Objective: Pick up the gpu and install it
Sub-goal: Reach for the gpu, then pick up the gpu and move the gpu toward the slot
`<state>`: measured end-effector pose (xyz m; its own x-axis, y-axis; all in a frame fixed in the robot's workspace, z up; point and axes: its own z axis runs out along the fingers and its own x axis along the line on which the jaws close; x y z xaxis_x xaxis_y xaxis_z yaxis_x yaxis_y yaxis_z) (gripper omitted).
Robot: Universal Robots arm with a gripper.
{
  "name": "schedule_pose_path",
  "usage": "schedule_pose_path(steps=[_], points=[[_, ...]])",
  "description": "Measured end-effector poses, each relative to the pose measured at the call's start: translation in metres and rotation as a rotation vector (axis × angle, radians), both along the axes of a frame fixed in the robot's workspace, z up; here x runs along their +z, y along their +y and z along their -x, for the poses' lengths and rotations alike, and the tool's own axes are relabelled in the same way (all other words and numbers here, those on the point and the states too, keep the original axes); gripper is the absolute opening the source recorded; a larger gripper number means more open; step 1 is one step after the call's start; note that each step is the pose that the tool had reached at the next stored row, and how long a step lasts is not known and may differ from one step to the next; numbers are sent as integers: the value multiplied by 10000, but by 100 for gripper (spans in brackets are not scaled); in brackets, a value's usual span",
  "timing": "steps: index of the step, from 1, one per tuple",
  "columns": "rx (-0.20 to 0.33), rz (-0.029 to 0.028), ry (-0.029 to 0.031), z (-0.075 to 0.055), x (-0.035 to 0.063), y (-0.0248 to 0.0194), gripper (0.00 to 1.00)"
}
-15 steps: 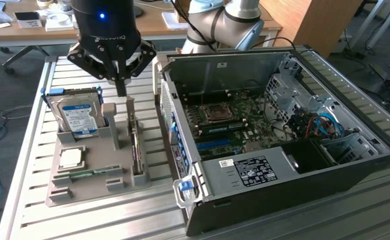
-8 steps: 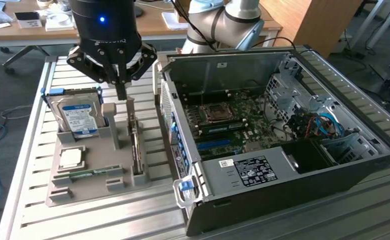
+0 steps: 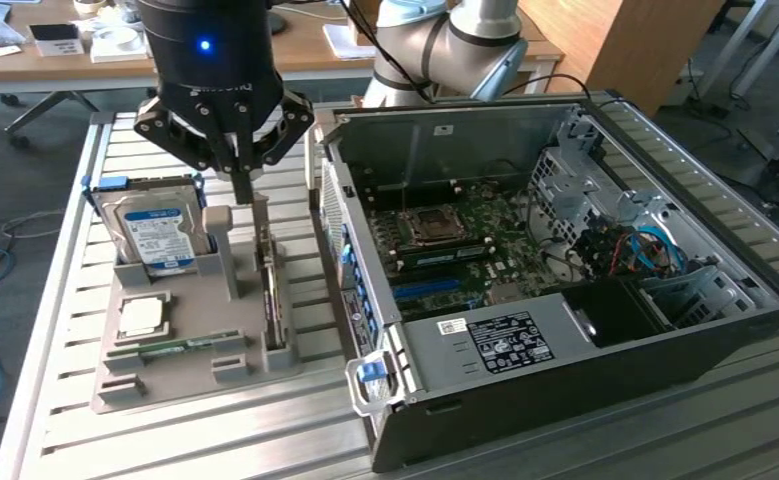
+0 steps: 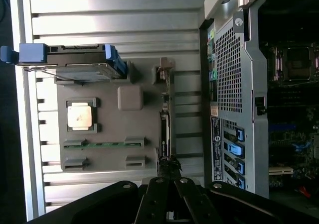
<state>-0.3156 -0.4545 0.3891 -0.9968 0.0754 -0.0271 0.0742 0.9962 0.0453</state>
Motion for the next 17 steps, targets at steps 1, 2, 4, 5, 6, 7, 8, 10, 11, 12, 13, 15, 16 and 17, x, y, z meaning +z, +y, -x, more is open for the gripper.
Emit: schedule_pose_path(steps=[1, 2, 4, 5, 6, 7, 8, 10, 11, 12, 13, 15, 16, 17], points=[[0, -1, -1, 2, -1, -7, 11], [-2, -1, -1, 4, -1, -15, 11], [-2, -1, -1, 4, -1, -16, 11], [-2, -1, -1, 5, -1, -17, 11], [-2, -1, -1, 5, -1, -17, 11], [-2, -1, -1, 5, -1, -17, 11], [-2, -1, -1, 4, -1, -17, 11], [-2, -1, -1, 5, -1, -17, 11], [-2, -1, -1, 5, -1, -17, 11], [-2, -1, 0, 5, -1, -17, 11], [-2, -1, 0, 4, 0, -17, 11], [-2, -1, 0, 5, -1, -17, 11], [-2, -1, -1, 4, -1, -17, 11], [-2, -1, 0, 5, 0, -17, 11]])
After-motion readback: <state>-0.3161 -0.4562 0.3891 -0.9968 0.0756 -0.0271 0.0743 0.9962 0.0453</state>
